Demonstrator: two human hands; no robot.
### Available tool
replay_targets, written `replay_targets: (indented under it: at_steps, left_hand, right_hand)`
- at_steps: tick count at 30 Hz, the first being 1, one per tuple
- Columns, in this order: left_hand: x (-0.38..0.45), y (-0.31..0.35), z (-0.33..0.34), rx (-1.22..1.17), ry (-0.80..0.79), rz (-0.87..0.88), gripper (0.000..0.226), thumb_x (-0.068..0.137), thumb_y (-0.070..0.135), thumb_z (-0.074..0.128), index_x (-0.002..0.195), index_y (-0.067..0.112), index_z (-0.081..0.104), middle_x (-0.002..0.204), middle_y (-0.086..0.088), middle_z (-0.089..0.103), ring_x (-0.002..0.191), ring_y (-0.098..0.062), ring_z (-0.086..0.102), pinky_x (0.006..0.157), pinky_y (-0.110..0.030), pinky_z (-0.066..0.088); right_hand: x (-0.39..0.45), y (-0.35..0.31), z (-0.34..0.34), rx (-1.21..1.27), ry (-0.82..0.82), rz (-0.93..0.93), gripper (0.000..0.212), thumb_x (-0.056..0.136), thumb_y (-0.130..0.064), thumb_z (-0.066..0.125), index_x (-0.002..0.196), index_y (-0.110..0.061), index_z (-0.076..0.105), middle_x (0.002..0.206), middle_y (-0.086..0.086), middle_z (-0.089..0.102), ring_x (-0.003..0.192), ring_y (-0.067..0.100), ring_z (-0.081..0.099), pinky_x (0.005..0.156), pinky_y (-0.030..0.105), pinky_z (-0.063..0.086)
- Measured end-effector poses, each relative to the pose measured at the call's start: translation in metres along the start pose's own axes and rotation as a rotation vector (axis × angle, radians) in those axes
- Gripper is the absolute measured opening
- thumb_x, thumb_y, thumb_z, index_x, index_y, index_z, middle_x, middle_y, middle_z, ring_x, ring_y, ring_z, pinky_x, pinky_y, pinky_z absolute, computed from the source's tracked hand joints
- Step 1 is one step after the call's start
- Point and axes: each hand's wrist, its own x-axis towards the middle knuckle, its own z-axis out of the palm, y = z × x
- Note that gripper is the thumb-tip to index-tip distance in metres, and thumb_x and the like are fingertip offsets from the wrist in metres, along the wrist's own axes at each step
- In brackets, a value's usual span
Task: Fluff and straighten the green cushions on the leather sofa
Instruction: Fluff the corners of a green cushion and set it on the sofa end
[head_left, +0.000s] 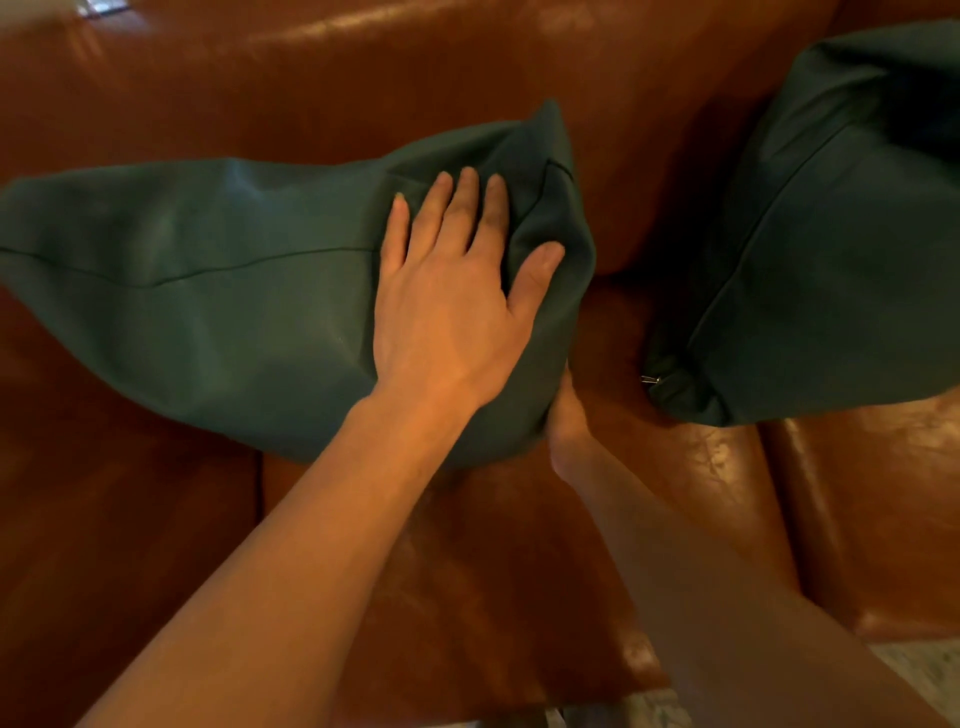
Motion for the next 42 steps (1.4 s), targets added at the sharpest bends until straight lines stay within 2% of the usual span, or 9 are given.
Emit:
replay_targets:
  at_steps: [4, 8, 10, 12, 15, 20, 29, 35, 42]
  left_hand:
    - [0.005, 0.000, -0.005, -0.054, -0.013, -0.005, 0.071, 0.097, 0.060, 0.017, 0.151, 0.016, 0.029, 0.158, -0.004, 0.028, 0.149, -0.017, 0.015, 0.122, -0.038, 0.000]
    - [-0.003, -0.002, -0.029, -0.406, 0.179, 0.048, 0.045, 0.101, 0.034, 0.038, 0.131, 0.007, 0.057, 0.137, -0.008, 0.056, 0.131, -0.021, 0.047, 0.114, -0.039, 0.031]
    - [-0.017, -0.015, -0.043, -0.441, 0.347, 0.046, 0.036, 0.099, 0.024, 0.043, 0.121, 0.004, 0.063, 0.126, -0.010, 0.062, 0.120, -0.023, 0.056, 0.104, -0.039, 0.042]
    - [-0.024, -0.038, -0.055, -0.374, 0.374, -0.038, 0.036, 0.098, 0.021, 0.043, 0.125, 0.004, 0.061, 0.131, -0.012, 0.059, 0.123, -0.025, 0.054, 0.106, -0.039, 0.040]
    - [-0.021, -0.076, -0.061, -0.175, 0.130, -0.193, 0.045, 0.102, 0.029, 0.038, 0.145, 0.016, 0.041, 0.151, -0.007, 0.040, 0.140, -0.022, 0.036, 0.115, -0.045, 0.028]
    - [-0.022, -0.094, -0.037, 0.024, -0.124, -0.205, 0.055, 0.104, 0.036, 0.025, 0.154, 0.013, 0.020, 0.162, -0.009, 0.017, 0.150, -0.022, 0.010, 0.121, -0.045, 0.006]
    - [-0.015, -0.123, -0.034, 0.103, -0.185, -0.269, 0.074, 0.099, 0.058, 0.011, 0.154, 0.009, 0.012, 0.162, -0.012, 0.010, 0.150, -0.022, 0.006, 0.122, -0.039, 0.001]
    - [-0.014, -0.103, -0.037, 0.080, -0.017, -0.199, 0.058, 0.103, 0.042, 0.020, 0.152, 0.010, 0.024, 0.160, -0.012, 0.020, 0.149, -0.025, 0.013, 0.120, -0.045, 0.009]
    - [-0.021, -0.131, -0.033, 0.054, -0.088, -0.227, 0.066, 0.102, 0.049, 0.019, 0.153, 0.006, 0.019, 0.160, -0.017, 0.019, 0.149, -0.027, 0.014, 0.122, -0.040, 0.009]
  right_hand:
    - [-0.013, -0.031, -0.010, -0.328, 0.122, -0.085, 0.052, 0.103, -0.047, 0.031, 0.140, -0.015, 0.048, 0.142, 0.007, 0.051, 0.128, 0.027, 0.049, 0.109, 0.040, 0.038]
    - [-0.099, -0.085, -0.010, -0.233, 0.381, -0.934, 0.027, 0.100, -0.020, 0.044, 0.117, -0.007, 0.059, 0.115, 0.009, 0.060, 0.109, 0.017, 0.056, 0.096, 0.033, 0.044]
    - [-0.157, -0.105, 0.005, -0.160, 0.187, -1.418, 0.020, 0.097, -0.012, 0.045, 0.110, -0.006, 0.059, 0.107, 0.008, 0.058, 0.102, 0.018, 0.057, 0.090, 0.032, 0.045]
    - [-0.193, -0.117, 0.038, -0.269, -0.121, -1.626, 0.024, 0.095, -0.005, 0.045, 0.111, 0.000, 0.062, 0.111, 0.012, 0.060, 0.107, 0.023, 0.057, 0.096, 0.033, 0.044]
    - [-0.202, -0.127, 0.099, -0.755, -0.316, -1.360, 0.039, 0.099, -0.009, 0.042, 0.135, 0.002, 0.051, 0.141, 0.020, 0.049, 0.134, 0.028, 0.042, 0.113, 0.034, 0.030]
    - [-0.143, -0.122, 0.100, -1.594, -0.172, -1.019, 0.061, 0.103, -0.049, 0.018, 0.155, -0.017, 0.016, 0.162, 0.013, 0.010, 0.150, 0.023, 0.003, 0.122, 0.042, -0.001]
    - [-0.113, -0.152, 0.087, -1.767, -0.067, -0.912, 0.073, 0.101, -0.056, 0.014, 0.155, -0.006, 0.009, 0.162, 0.015, 0.005, 0.150, 0.027, 0.002, 0.122, 0.042, 0.001]
    - [-0.132, -0.137, 0.119, -1.563, -0.067, -1.151, 0.057, 0.103, -0.037, 0.023, 0.153, -0.009, 0.022, 0.161, 0.016, 0.016, 0.149, 0.031, 0.011, 0.120, 0.049, 0.008]
    - [-0.120, -0.127, 0.110, -1.639, -0.081, -1.056, 0.061, 0.103, -0.048, 0.018, 0.155, -0.016, 0.016, 0.162, 0.012, 0.014, 0.150, 0.025, 0.007, 0.122, 0.043, 0.003]
